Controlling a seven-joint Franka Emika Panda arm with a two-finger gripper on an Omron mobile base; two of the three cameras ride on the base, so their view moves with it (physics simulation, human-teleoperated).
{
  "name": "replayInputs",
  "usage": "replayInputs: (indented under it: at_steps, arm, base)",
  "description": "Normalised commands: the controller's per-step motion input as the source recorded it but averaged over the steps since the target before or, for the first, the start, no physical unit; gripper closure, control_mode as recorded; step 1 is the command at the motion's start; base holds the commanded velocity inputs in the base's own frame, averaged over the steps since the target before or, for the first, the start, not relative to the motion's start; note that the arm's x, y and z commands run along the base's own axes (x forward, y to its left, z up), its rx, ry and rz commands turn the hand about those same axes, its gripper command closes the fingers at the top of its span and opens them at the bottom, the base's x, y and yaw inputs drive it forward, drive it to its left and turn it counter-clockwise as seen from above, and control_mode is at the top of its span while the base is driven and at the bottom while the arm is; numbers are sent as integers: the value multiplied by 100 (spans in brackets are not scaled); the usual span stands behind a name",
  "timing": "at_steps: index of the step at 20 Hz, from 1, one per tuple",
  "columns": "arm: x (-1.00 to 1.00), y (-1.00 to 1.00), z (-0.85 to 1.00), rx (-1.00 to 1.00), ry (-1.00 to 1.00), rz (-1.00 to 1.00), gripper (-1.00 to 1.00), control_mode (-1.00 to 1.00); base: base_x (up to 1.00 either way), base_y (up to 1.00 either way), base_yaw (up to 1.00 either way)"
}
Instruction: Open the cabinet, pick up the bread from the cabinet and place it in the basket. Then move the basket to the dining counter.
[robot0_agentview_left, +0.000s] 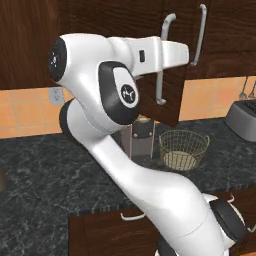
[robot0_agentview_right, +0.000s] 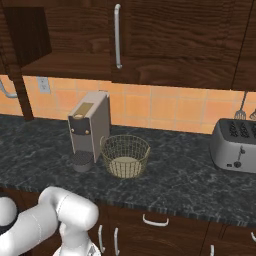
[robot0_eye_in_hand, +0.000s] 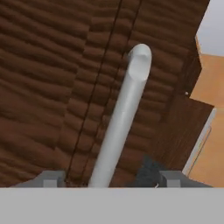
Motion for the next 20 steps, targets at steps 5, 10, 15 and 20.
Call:
replayInputs:
  at_steps: [5, 10, 15, 20]
  arm:
    - [-100, -26, 0, 11, -19, 32, -100, -100]
    - [-90, -77, -14, 53, -9, 44, -100, -100]
    - [-28, -71, -27, 88, 1, 39, -100, -100]
    - [21, -25, -21, 92, 19, 33, -100, -100]
  base:
    - [0, 0, 0]
    - [0, 0, 0]
    - [0, 0, 0]
    - [0, 0, 0]
